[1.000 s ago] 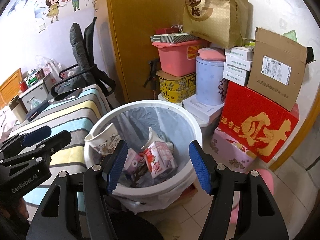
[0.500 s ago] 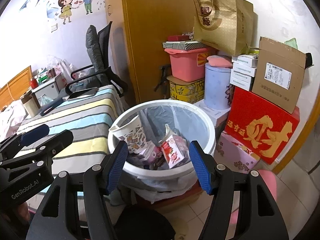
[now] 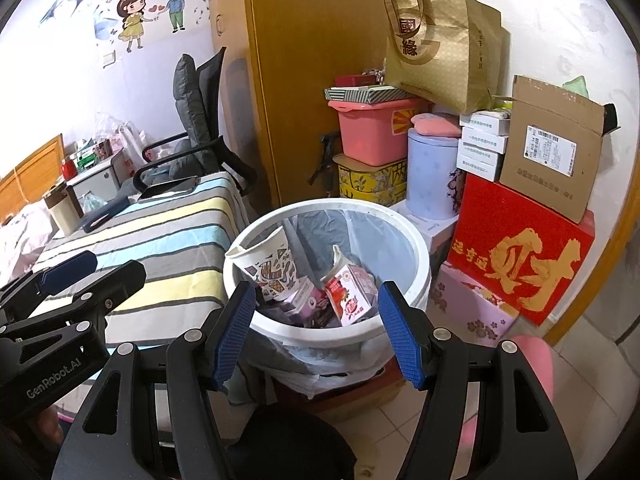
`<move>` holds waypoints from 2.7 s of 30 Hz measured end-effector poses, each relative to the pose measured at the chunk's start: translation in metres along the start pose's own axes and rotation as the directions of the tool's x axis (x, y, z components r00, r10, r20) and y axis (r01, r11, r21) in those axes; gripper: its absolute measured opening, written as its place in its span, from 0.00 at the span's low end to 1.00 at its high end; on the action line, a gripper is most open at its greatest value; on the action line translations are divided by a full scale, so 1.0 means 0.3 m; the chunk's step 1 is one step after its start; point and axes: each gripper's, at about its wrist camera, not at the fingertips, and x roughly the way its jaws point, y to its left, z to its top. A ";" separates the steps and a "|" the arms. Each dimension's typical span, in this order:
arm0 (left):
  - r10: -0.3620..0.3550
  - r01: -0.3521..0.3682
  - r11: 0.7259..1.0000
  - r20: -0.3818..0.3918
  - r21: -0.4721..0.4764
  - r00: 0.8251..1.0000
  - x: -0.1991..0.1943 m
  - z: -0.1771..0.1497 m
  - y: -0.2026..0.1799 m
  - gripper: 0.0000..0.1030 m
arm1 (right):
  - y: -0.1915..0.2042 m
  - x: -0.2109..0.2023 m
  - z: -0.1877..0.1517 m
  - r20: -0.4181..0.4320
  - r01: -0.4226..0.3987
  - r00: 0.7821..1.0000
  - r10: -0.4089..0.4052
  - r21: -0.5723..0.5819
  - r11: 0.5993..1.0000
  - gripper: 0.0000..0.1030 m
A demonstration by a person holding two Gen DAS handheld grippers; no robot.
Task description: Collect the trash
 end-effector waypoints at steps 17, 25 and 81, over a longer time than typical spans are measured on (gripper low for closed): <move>0.003 -0.003 1.000 0.007 -0.003 1.000 -0.010 0.002 -0.003 0.66 | 0.009 -0.007 -0.001 0.007 -0.004 1.000 0.004 -0.001 1.000 0.63; 0.001 -0.001 1.000 0.011 -0.006 1.000 -0.014 0.001 -0.004 0.67 | 0.013 -0.017 0.001 0.011 -0.002 1.000 0.002 0.003 1.000 0.63; -0.009 0.009 1.000 0.017 -0.011 1.000 -0.017 -0.002 -0.013 0.67 | 0.014 -0.028 0.000 0.013 -0.004 1.000 0.004 0.016 1.000 0.63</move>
